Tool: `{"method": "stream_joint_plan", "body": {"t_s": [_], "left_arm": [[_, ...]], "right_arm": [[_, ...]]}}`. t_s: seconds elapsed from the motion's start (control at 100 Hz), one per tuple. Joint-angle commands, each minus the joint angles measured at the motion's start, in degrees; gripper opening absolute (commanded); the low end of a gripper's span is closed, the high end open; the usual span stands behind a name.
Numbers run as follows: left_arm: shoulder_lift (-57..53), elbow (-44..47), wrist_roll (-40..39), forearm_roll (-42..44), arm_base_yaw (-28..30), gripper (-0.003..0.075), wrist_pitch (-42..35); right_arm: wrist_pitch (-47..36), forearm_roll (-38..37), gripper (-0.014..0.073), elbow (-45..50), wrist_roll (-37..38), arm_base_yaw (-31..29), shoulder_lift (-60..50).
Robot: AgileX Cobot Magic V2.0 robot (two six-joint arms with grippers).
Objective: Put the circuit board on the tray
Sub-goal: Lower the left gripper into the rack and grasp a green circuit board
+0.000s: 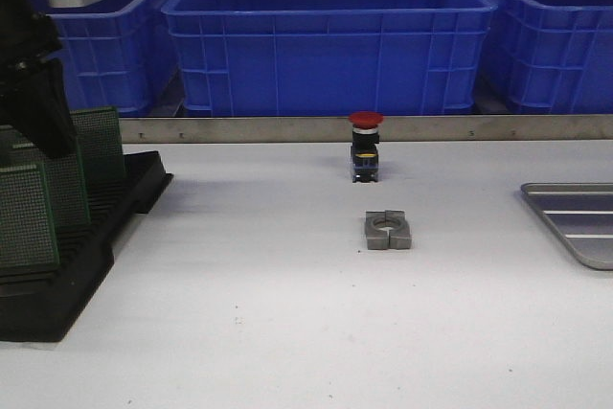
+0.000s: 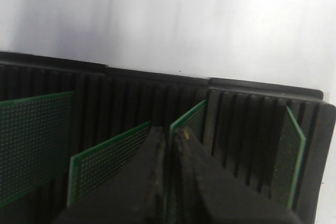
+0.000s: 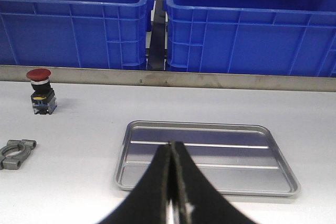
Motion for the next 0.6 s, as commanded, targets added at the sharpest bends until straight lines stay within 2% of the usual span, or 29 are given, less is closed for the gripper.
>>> {"method": "stream_joint_plan", "body": {"t_s": [0.0,0.21,0.31,0.59], "left_arm": [[-1.4,-1.3,-0.2,-1.5,-0.3,-0.0020,0.4],[-1.4,-2.0,-0.2,-1.9,-0.3,-0.0020,2.4],[-1.7,-4.5,-0.2,-3.9,-0.3,-0.0020,5.3],[-2.8,-11.9,-0.2,-8.7,-3.5,-0.0020,5.2]], "right_arm": [[-4.1,-0.7,-0.0061,0.1,-0.3,-0.1,-1.3],[-4.1,-0.7,-0.0061,0.1,-0.3,-0.1,-1.3],[-4.1,-0.7,-0.0061,0.1,-0.3,-0.1,-1.3],[-4.1,-0.7,-0.0061,0.1,-0.3,-0.1,-1.3]]}}
